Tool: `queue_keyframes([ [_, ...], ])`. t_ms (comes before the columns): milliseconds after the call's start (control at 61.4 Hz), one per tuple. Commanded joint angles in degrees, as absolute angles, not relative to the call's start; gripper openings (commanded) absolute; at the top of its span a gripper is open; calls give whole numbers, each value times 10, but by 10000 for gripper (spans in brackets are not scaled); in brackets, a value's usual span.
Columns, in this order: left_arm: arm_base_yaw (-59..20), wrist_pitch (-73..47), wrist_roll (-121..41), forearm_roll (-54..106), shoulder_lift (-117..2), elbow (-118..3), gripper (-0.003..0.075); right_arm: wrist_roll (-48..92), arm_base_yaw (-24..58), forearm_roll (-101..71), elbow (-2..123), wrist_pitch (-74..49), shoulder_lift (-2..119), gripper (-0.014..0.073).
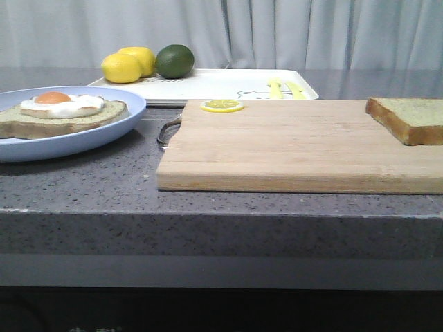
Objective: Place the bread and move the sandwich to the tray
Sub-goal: 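Lower the right gripper over the plain bread slice on the cutting board, then grasp the bread slice edge with the right gripper and lift it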
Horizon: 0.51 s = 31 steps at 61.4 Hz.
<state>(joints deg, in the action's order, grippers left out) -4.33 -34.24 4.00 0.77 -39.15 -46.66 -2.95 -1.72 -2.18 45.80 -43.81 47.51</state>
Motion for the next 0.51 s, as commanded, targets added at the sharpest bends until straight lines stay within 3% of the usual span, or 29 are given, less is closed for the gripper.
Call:
queue_keyframes([
  [0,-43,-299,42,9,-393,-487,491,-28,-21,-19,477,-395,476,580],
  [228,-43,-299,34,11,-393,-487,491,-29,-56,-19,549,-452,525,580],
  [489,-45,-306,26,11,-393,-487,491,-6,-212,-96,636,-553,641,580],
])
